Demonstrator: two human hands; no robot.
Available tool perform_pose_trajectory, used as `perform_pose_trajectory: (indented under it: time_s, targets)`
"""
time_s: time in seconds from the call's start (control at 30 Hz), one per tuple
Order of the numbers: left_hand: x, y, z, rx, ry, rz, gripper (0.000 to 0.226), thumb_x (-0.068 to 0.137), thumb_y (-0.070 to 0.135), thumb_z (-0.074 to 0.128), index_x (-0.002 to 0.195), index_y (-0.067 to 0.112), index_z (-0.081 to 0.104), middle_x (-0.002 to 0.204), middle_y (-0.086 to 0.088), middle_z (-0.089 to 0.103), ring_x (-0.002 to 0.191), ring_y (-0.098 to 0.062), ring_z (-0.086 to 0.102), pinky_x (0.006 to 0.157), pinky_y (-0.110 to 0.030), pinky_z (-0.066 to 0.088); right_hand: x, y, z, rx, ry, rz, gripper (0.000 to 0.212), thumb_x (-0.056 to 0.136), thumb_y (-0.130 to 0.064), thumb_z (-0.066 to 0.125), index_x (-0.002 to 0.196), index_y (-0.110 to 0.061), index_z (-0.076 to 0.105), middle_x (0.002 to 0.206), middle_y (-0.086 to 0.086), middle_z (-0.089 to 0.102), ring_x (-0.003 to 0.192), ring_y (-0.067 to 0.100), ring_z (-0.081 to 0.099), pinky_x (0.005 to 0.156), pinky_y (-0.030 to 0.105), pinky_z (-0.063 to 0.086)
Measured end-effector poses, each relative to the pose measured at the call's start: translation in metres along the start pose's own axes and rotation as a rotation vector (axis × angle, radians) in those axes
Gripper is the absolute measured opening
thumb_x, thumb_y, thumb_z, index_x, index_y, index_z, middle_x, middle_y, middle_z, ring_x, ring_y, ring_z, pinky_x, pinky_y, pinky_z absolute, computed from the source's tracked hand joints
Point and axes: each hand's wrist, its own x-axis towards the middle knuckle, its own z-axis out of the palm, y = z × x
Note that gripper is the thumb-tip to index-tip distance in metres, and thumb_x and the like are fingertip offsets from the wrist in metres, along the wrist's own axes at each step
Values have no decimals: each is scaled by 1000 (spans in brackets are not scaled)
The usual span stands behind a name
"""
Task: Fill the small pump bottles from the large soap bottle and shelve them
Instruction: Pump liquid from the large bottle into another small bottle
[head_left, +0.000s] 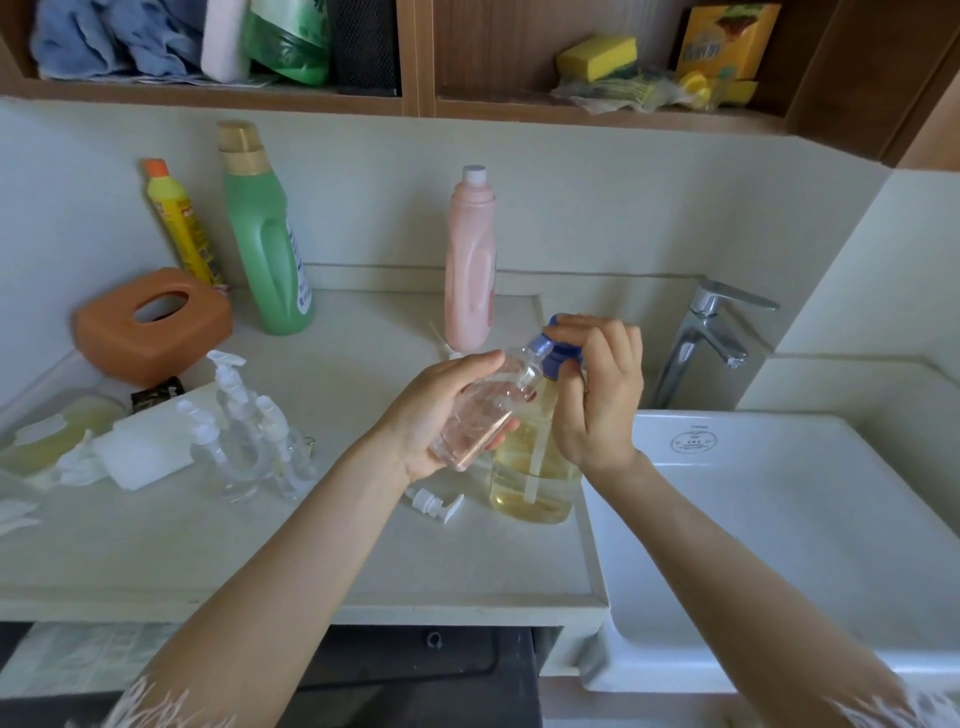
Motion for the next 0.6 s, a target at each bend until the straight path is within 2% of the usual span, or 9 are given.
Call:
perform_pose_trajectory:
  time_s: [0.2,0.3,0.4,0.5,0.6]
  targets:
    - [-4,4,2,-57,-47,31,41,72,43,68,99,13,71,90,-7,72,61,-17,66,51,-24,52,12,-10,-12,8,-91,-11,34,84,-11,36,94,0,67,104,8,65,94,20,51,88,18,32]
    - [-3,7,3,-49,-51,46,50,69,44,71,107,11,68,94,-10,70,62,-17,66,52,-24,52,23,-9,-19,52,-140,-3,39,92,-20,34,100,-1,67,105,7,65,97,22,56,90,22,38]
    - [-3,6,3,-45,-53,53,50,73,42,66,111,10,66,95,-10,69,63,-16,65,53,-24,52,21,-5,-22,70,-173,4,44,93,-24,34,109,2,64,112,10,64,107,24,57,95,24,40]
    - [-2,5,4,-37,-62,61,49,72,43,69,108,10,66,91,-7,71,62,-16,65,52,-23,51,12,-1,-15,125,-140,-9,49,96,-31,33,112,7,61,117,13,60,114,26,54,98,32,41]
    - [0,1,5,-39,-52,63,44,74,41,66,105,10,67,86,-6,70,59,-16,64,49,-23,49,7,1,-7,161,-54,-21,54,98,-36,32,106,8,62,113,9,59,110,24,55,95,35,44]
